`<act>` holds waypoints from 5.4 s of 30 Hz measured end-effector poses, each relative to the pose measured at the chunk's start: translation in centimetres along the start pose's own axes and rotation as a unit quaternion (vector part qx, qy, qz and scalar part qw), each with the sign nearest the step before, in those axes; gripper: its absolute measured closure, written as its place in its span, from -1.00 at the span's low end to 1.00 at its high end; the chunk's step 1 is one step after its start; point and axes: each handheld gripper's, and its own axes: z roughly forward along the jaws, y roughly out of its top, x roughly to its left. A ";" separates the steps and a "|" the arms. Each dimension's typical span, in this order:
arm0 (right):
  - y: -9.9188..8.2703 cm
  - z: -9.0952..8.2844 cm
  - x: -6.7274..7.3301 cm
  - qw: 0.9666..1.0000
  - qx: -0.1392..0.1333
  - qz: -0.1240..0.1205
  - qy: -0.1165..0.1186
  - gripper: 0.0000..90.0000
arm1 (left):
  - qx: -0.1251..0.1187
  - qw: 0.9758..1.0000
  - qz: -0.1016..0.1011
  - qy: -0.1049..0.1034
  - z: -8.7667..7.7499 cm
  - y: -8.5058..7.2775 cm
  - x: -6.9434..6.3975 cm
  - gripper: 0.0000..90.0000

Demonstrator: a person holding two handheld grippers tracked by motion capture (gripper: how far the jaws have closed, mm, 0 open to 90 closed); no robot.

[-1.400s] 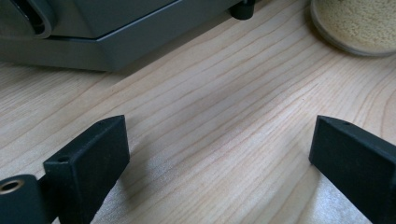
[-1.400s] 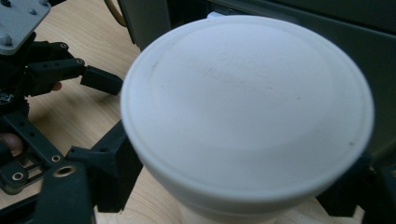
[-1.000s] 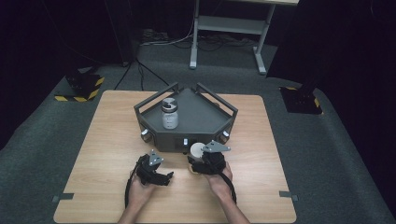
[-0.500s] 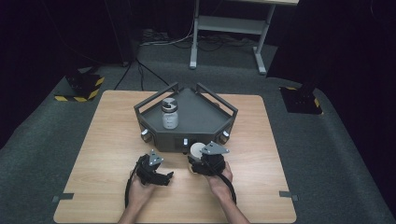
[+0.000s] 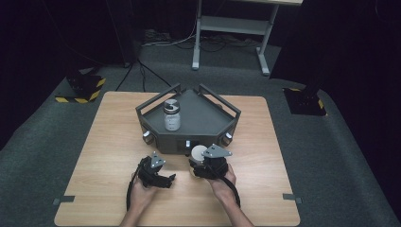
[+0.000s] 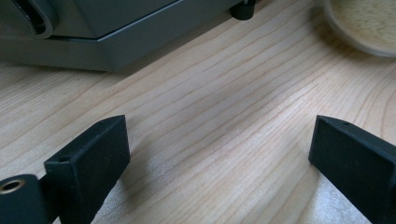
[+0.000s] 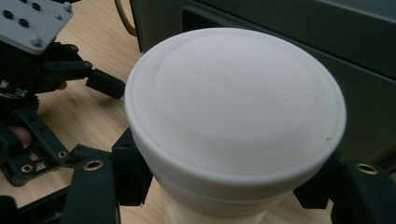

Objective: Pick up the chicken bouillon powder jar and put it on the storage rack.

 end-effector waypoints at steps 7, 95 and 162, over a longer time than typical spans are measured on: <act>0.5 -1.1 -0.5 1.000 0.000 0.004 0.003 -0.22 | 0.005 1.000 0.004 0.000 -0.1 0.1 0.1 -0.89; 13.0 -4.3 -5.4 0.999 -0.046 -0.002 0.000 -0.22 | 0.001 1.000 0.000 0.001 0.0 0.0 0.0 -0.88; 13.5 2.3 -5.1 0.998 -0.023 0.042 -0.052 -0.22 | 0.001 1.000 0.000 0.001 -0.1 0.0 0.0 -0.87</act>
